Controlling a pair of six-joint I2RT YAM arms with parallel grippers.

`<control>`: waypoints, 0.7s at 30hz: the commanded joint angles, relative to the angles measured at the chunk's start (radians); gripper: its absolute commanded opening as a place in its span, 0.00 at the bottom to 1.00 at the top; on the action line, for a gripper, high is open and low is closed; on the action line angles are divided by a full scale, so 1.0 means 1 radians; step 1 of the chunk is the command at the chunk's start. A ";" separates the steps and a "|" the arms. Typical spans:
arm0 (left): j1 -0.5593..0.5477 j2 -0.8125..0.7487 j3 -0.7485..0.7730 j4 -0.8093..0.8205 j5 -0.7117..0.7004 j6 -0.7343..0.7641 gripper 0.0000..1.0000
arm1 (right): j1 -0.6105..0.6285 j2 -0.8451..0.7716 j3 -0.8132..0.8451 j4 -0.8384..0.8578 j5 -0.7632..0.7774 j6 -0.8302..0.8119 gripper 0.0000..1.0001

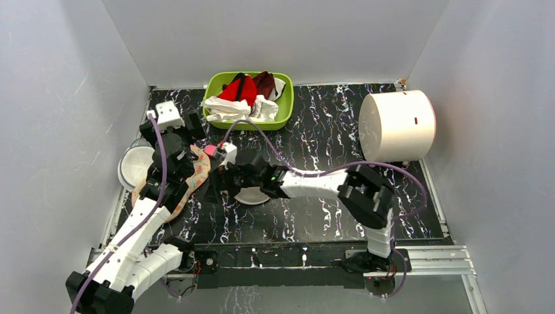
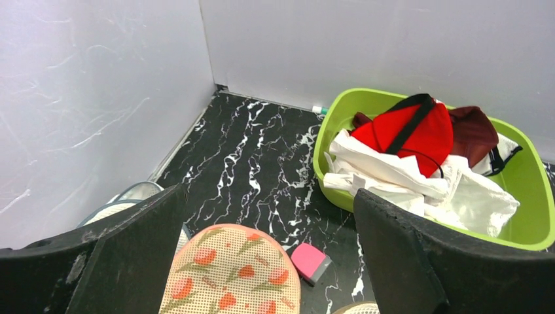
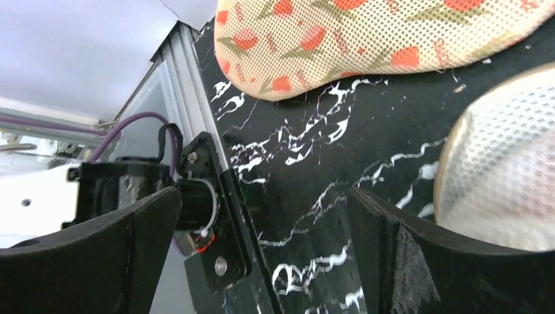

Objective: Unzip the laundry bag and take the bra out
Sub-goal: Move the laundry bag to the center of the board.

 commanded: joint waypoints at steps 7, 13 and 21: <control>-0.006 -0.012 -0.007 0.061 -0.056 0.035 0.98 | -0.039 0.215 0.228 -0.116 0.170 0.016 0.98; -0.008 -0.004 -0.003 0.053 -0.035 0.028 0.98 | -0.171 0.128 0.041 -0.105 0.194 0.044 0.98; -0.011 0.042 0.006 0.024 -0.022 -0.003 0.98 | -0.318 -0.017 -0.081 -0.191 0.235 -0.065 0.98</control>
